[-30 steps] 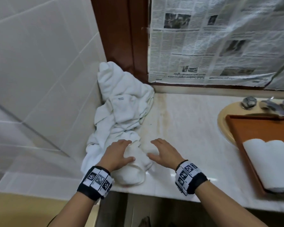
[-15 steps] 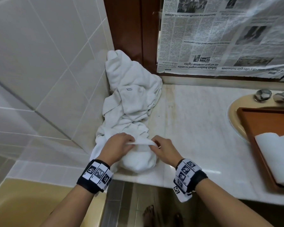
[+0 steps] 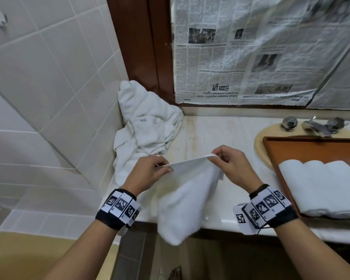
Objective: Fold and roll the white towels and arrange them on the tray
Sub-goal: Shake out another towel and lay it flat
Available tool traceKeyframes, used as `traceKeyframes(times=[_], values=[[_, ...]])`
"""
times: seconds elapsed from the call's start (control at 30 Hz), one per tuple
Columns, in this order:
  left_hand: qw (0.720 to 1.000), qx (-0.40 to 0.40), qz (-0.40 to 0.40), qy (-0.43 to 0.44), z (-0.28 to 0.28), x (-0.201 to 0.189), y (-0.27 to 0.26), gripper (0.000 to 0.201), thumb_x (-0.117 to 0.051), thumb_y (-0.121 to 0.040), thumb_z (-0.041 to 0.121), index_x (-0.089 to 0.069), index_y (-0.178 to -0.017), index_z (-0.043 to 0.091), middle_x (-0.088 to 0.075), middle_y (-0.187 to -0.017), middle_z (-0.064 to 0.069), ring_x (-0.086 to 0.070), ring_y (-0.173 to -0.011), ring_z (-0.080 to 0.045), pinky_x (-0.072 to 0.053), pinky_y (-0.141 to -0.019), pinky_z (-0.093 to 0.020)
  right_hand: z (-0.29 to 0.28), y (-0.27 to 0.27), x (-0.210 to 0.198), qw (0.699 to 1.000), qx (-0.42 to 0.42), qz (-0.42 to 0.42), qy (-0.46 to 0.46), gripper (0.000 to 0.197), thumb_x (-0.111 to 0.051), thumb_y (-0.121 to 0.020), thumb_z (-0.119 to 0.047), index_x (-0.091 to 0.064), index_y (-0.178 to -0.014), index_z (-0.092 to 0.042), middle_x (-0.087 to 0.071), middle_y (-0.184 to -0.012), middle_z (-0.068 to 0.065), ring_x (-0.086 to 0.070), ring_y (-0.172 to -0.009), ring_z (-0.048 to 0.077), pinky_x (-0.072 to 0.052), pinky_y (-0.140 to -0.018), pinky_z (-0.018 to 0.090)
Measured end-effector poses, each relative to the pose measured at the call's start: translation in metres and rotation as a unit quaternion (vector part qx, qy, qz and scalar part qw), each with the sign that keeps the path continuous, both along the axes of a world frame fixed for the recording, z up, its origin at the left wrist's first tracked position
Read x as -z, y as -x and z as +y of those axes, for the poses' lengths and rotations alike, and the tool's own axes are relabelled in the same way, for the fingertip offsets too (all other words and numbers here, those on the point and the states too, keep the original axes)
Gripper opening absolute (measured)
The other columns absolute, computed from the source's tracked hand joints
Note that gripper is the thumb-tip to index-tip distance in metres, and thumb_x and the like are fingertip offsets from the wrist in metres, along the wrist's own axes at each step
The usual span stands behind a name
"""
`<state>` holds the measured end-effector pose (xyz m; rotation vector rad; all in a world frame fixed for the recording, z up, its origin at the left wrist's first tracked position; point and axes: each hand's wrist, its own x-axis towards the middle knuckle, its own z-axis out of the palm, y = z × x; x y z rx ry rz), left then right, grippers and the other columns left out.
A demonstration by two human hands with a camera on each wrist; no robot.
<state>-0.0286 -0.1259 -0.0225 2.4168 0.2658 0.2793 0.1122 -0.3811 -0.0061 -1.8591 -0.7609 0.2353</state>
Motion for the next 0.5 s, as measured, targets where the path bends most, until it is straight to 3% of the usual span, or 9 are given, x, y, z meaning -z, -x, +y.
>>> traceKeyframes(times=[0.17, 0.27, 0.33, 0.5], values=[[0.999, -0.007, -0.018, 0.045, -0.062, -0.005, 0.013, 0.012, -0.076, -0.086, 0.036, -0.074, -0.083, 0.025, -0.069, -0.076, 0.011, -0.061, -0.075, -0.006, -0.042, -0.065, -0.014, -0.071, 0.005, 0.009, 1.000, 0.009, 0.000, 0.012, 0.011, -0.072, -0.090, -0.030, -0.067, -0.082, -0.023, -0.063, -0.067, -0.007, -0.052, -0.060, 0.006, -0.041, -0.058, 0.021], [0.997, -0.014, -0.028, 0.069, -0.097, -0.005, 0.018, 0.009, -0.075, -0.088, 0.031, -0.073, -0.082, 0.024, -0.068, -0.074, 0.013, -0.061, -0.073, -0.006, -0.040, -0.064, -0.012, -0.105, 0.007, 0.022, 1.000, 0.017, -0.001, 0.025, 0.012, -0.071, -0.090, -0.030, -0.068, -0.083, -0.021, -0.065, -0.071, 0.000, -0.053, -0.063, 0.007, -0.040, -0.058, 0.019], [0.993, -0.029, -0.047, 0.101, -0.111, -0.007, 0.021, 0.009, -0.074, -0.089, 0.029, -0.073, -0.082, 0.023, -0.070, -0.076, 0.012, -0.062, -0.072, -0.008, -0.042, -0.065, -0.014, -0.121, 0.006, 0.038, 0.998, 0.003, 0.006, 0.066, 0.010, -0.071, -0.089, -0.029, -0.068, -0.083, -0.021, -0.066, -0.073, 0.002, -0.053, -0.062, 0.005, -0.041, -0.060, 0.019], [0.985, -0.054, -0.059, 0.152, -0.126, -0.020, 0.023, 0.012, -0.073, -0.090, 0.033, -0.074, -0.082, 0.024, -0.072, -0.081, 0.007, -0.064, -0.078, -0.008, -0.047, -0.070, -0.020, -0.150, 0.008, 0.094, 0.974, -0.035, -0.009, 0.225, 0.011, -0.064, -0.094, -0.026, -0.060, -0.083, -0.025, -0.058, -0.074, -0.014, -0.053, -0.070, 0.000, -0.037, -0.069, 0.025]])
